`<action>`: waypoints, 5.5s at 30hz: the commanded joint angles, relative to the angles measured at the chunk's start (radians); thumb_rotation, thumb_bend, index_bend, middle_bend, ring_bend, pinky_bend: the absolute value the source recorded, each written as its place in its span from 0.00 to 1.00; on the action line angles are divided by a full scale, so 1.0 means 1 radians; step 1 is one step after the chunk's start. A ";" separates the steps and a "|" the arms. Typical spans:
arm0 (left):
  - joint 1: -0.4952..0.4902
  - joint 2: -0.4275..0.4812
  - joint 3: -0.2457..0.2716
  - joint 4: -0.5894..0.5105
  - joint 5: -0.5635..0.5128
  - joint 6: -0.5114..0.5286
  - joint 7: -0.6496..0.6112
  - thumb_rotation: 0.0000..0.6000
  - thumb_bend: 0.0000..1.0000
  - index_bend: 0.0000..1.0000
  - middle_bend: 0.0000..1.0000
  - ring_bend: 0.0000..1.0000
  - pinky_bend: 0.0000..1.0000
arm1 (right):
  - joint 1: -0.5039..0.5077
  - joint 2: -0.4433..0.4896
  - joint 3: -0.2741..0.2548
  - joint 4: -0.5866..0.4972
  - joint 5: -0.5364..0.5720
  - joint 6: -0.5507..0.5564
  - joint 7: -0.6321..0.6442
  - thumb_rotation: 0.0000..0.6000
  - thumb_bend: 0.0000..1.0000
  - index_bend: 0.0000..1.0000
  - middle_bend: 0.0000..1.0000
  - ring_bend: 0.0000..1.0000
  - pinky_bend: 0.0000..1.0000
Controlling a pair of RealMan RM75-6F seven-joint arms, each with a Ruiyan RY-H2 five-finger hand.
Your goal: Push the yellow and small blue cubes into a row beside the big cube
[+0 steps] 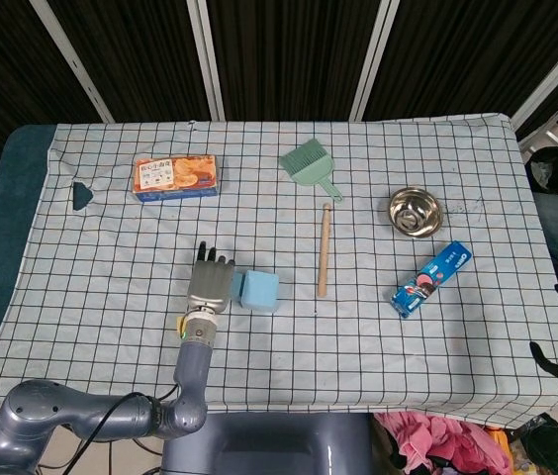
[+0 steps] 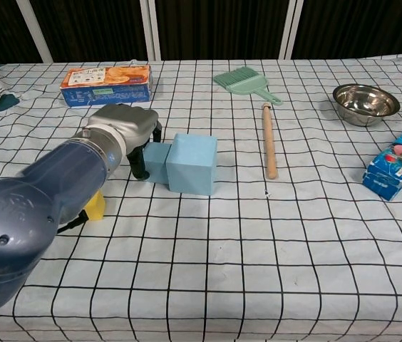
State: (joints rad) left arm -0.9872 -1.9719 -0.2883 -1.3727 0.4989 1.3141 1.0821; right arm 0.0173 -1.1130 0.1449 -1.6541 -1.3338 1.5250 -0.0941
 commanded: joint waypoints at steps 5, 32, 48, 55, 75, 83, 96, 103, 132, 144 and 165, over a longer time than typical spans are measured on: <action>0.003 -0.006 -0.002 0.002 0.007 0.003 0.010 1.00 0.23 0.46 0.32 0.12 0.01 | 0.000 -0.001 0.001 0.000 0.002 0.000 0.001 1.00 0.20 0.11 0.07 0.21 0.12; 0.028 0.026 -0.016 -0.060 0.000 0.019 0.050 1.00 0.14 0.31 0.26 0.09 0.00 | -0.003 -0.004 0.006 -0.006 0.010 0.006 -0.002 1.00 0.20 0.11 0.07 0.21 0.12; 0.173 0.344 0.079 -0.463 0.086 0.149 0.031 1.00 0.15 0.31 0.24 0.07 0.00 | -0.003 -0.009 0.003 -0.012 0.006 0.010 -0.027 1.00 0.20 0.11 0.07 0.21 0.12; 0.284 0.509 0.170 -0.553 0.176 0.109 -0.136 1.00 0.15 0.34 0.24 0.07 0.00 | 0.000 -0.014 0.004 -0.011 0.008 0.009 -0.042 1.00 0.20 0.11 0.07 0.21 0.12; 0.357 0.443 0.258 -0.450 0.272 0.035 -0.249 1.00 0.20 0.39 0.26 0.07 0.00 | 0.000 -0.017 0.004 -0.009 0.010 0.009 -0.043 1.00 0.20 0.11 0.07 0.21 0.12; 0.344 0.364 0.250 -0.424 0.260 0.040 -0.189 1.00 0.20 0.39 0.26 0.07 0.00 | -0.003 -0.011 0.006 -0.009 0.008 0.013 -0.031 1.00 0.20 0.11 0.07 0.21 0.12; 0.329 0.290 0.218 -0.394 0.227 0.024 -0.152 1.00 0.22 0.40 0.27 0.07 0.00 | -0.003 -0.009 0.007 -0.008 0.013 0.008 -0.021 1.00 0.20 0.11 0.07 0.21 0.12; 0.317 0.257 0.208 -0.369 0.219 0.018 -0.134 1.00 0.22 0.40 0.27 0.07 0.00 | -0.006 -0.006 0.012 -0.007 0.017 0.012 -0.012 1.00 0.20 0.11 0.07 0.21 0.12; 0.307 0.243 0.166 -0.318 0.187 -0.003 -0.139 1.00 0.28 0.43 0.30 0.07 0.00 | -0.006 -0.006 0.010 -0.014 0.013 0.012 -0.016 1.00 0.20 0.11 0.07 0.21 0.12; 0.304 0.245 0.164 -0.317 0.181 -0.011 -0.142 1.00 0.30 0.45 0.30 0.08 0.00 | -0.007 -0.006 0.010 -0.017 0.013 0.015 -0.018 1.00 0.20 0.11 0.07 0.21 0.12; 0.206 0.318 -0.008 -0.261 0.154 -0.067 -0.162 1.00 0.35 0.45 0.30 0.08 0.00 | -0.006 -0.008 0.011 -0.013 0.014 0.014 -0.017 1.00 0.20 0.11 0.07 0.21 0.12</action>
State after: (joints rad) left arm -0.7526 -1.6568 -0.2693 -1.6638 0.6710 1.2745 0.9101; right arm 0.0111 -1.1211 0.1561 -1.6672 -1.3193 1.5387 -0.1112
